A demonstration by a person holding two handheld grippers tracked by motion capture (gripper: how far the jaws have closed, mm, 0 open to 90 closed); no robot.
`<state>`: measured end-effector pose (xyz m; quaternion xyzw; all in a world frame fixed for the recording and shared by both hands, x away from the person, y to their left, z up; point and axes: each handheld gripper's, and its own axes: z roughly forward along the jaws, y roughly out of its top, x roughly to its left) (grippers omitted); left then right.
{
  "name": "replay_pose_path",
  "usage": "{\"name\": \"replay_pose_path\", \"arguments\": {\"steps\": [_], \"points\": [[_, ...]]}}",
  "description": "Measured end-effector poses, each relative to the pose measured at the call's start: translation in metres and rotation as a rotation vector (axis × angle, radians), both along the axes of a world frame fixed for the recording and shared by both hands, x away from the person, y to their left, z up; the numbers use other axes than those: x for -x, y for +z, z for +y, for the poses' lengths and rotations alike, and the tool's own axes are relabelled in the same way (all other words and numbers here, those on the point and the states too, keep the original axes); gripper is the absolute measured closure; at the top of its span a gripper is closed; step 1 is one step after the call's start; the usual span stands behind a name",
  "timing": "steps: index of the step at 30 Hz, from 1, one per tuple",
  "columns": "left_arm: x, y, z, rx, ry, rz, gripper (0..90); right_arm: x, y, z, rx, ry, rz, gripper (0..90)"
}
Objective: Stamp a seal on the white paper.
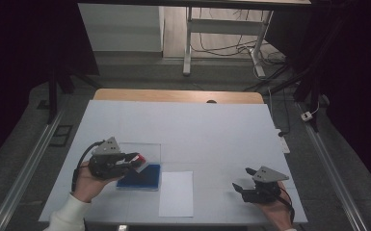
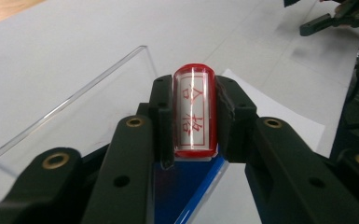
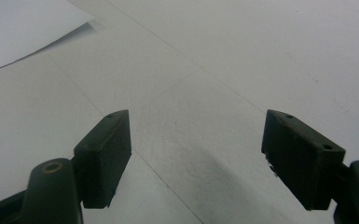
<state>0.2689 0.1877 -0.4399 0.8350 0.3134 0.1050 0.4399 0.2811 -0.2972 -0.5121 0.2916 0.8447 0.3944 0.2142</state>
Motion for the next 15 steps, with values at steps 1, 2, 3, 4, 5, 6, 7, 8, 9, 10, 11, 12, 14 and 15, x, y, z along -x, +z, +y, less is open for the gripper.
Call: {"name": "replay_pose_path", "arguments": {"steps": [1, 2, 3, 4, 5, 6, 7, 8, 9, 10, 11, 12, 14, 15], "points": [[0.0, 0.0, -0.002, -0.003, -0.007, 0.001, 70.4, 0.0, 0.0, 0.0, -0.001, 0.0, 0.003, 23.6], [0.0, 0.0, -0.004, -0.003, -0.014, 0.001, 70.3, 0.0, 0.0, 0.0, -0.002, -0.001, 0.004, 23.6], [0.001, 0.0, -0.006, -0.006, -0.021, 0.001, 70.3, 0.0, 0.0, 0.0, 0.002, 0.003, 0.002, 23.6], [0.001, 0.0, -0.008, -0.007, -0.027, 0.003, 70.3, 0.0, 0.0, 0.0, 0.004, 0.002, 0.001, 23.7], [0.001, -0.001, -0.01, -0.006, -0.033, 0.006, 70.4, 0.0, -0.001, 0.0, 0.004, 0.002, 0.001, 23.6], [0.001, -0.001, -0.012, -0.008, -0.038, 0.006, 70.3, 0.0, 0.0, 0.0, 0.004, 0.002, 0.0, 23.7], [0.002, -0.001, -0.014, -0.009, -0.043, 0.008, 70.4, 0.0, 0.0, 0.0, 0.001, 0.0, 0.001, 23.7], [0.002, -0.001, -0.016, -0.012, -0.047, 0.008, 70.3, 0.0, 0.0, 0.0, 0.0, 0.0, 0.0, 23.7], [0.002, -0.002, -0.017, -0.013, -0.05, 0.009, 70.3, 0.0, 0.0, 0.0, -0.001, 0.0, 0.0, 23.7], [0.002, -0.002, -0.019, -0.013, -0.056, 0.011, 70.3, 0.0, 0.0, 0.0, 0.0, 0.0, 0.0, 23.7], [0.002, -0.003, -0.021, -0.015, -0.06, 0.012, 70.3, 0.0, 0.0, 0.0, 0.0, 0.001, 0.001, 23.7], [0.002, -0.003, -0.023, -0.018, -0.064, 0.013, 70.4, 0.0, 0.0, 0.0, 0.0, 0.001, 0.002, 23.7], [0.002, -0.005, -0.027, -0.023, -0.072, 0.017, 70.3, 0.0, -0.001, 0.0, 0.003, 0.001, 0.001, 23.7], [0.002, -0.005, -0.029, -0.024, -0.075, 0.019, 70.3, 0.0, -0.001, 0.0, 0.004, 0.0, 0.0, 23.7]]}}
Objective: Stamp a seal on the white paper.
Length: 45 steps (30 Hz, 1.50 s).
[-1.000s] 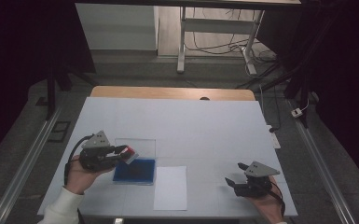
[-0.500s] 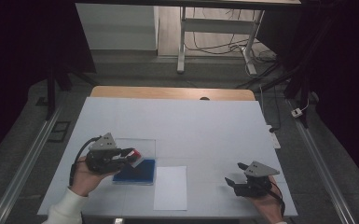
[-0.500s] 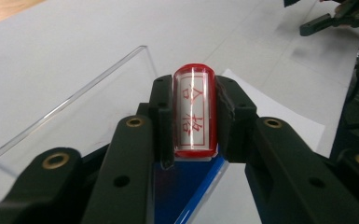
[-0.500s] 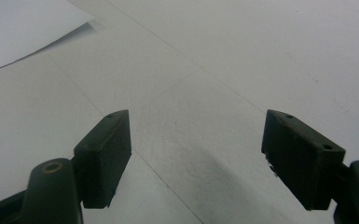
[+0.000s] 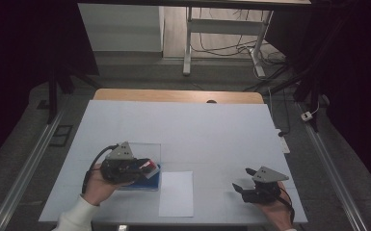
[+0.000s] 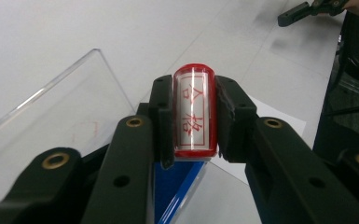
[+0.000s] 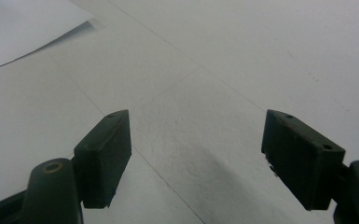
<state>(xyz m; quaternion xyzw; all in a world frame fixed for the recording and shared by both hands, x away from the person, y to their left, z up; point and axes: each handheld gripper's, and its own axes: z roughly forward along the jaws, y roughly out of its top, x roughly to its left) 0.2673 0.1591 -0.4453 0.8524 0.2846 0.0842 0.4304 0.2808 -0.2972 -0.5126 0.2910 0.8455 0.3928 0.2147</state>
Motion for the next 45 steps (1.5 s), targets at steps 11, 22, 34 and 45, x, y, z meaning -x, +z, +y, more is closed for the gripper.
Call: {"name": "replay_pose_path", "arguments": {"steps": [11, 22, 34, 45], "points": [[-0.001, -0.008, -0.02, -0.026, -0.041, 0.016, 70.3, 0.0, 0.0, 0.001, 0.004, 0.004, 0.002, 23.8], [-0.002, -0.014, -0.041, -0.051, -0.08, 0.029, 70.3, 0.001, 0.0, 0.0, 0.004, 0.003, 0.003, 23.8], [-0.004, -0.02, -0.066, -0.095, -0.132, 0.036, 70.3, 0.001, 0.0, 0.001, 0.004, 0.005, 0.003, 23.9], [-0.007, -0.028, -0.08, -0.146, -0.161, 0.054, 70.3, 0.0, -0.001, 0.001, 0.004, 0.005, 0.004, 24.0]]}}
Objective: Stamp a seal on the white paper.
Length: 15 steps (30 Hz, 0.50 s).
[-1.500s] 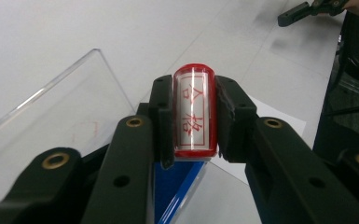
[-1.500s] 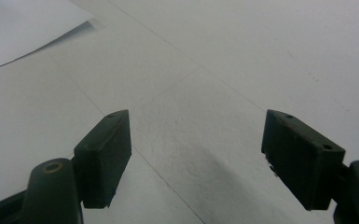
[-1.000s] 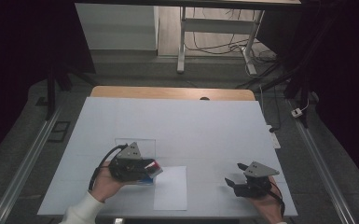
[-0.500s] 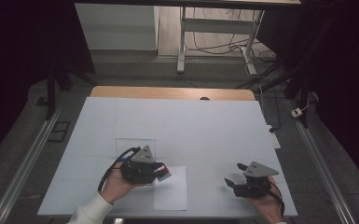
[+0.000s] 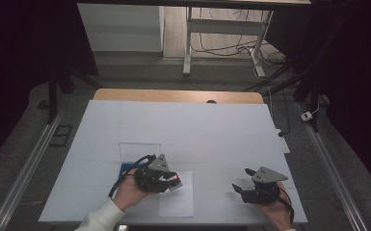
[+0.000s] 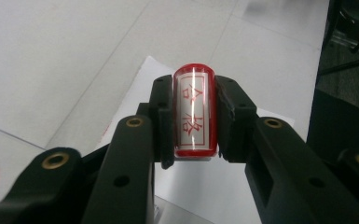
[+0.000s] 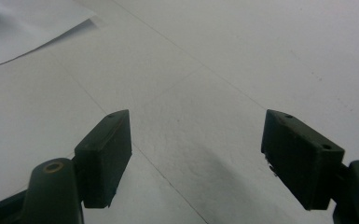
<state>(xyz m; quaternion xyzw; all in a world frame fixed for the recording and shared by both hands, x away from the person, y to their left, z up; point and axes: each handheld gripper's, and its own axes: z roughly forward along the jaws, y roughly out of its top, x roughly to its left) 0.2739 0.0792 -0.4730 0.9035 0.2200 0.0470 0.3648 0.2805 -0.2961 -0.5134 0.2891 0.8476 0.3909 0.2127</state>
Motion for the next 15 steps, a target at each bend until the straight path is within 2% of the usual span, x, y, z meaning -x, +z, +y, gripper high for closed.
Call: {"name": "replay_pose_path", "arguments": {"steps": [15], "points": [[-0.003, -0.011, -0.011, -0.061, -0.023, 0.027, 70.4, 0.0, 0.0, 0.0, 0.001, -0.003, 0.006, 24.0]]}}
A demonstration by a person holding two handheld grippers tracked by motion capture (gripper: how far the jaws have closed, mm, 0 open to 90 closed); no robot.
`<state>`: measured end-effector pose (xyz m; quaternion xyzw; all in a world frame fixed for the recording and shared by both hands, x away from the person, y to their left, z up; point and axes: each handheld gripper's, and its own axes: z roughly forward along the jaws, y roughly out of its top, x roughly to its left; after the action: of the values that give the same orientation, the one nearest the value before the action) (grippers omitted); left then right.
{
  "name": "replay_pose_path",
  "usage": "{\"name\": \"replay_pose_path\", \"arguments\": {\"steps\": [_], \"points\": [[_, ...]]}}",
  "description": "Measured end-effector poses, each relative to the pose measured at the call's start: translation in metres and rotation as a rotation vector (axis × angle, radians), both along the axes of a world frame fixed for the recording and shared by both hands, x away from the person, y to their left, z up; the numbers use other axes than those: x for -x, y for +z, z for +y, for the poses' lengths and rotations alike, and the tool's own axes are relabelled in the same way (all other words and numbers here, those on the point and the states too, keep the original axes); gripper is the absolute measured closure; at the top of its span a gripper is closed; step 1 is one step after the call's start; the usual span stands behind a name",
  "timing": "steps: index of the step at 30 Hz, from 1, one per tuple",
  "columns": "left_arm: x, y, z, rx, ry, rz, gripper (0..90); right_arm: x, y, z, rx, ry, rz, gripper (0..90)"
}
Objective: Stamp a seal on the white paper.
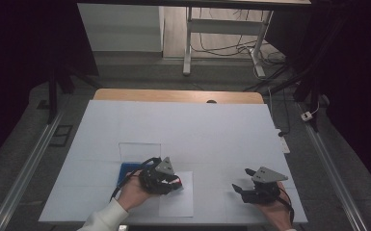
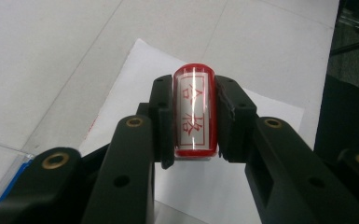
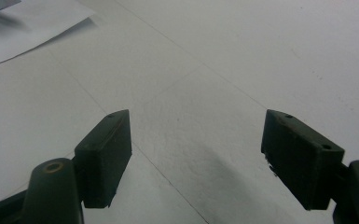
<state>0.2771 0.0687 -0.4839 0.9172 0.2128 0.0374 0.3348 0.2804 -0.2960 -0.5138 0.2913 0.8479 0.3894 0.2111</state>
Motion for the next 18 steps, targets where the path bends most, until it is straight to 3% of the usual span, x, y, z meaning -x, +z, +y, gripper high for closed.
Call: {"name": "replay_pose_path", "arguments": {"steps": [18], "points": [[-0.0016, -0.0067, -0.0029, -0.023, -0.003, 0.006, 70.3, -0.0002, -0.0008, -0.0002, 0.002, 0.0, 0.004, 24.0]]}}
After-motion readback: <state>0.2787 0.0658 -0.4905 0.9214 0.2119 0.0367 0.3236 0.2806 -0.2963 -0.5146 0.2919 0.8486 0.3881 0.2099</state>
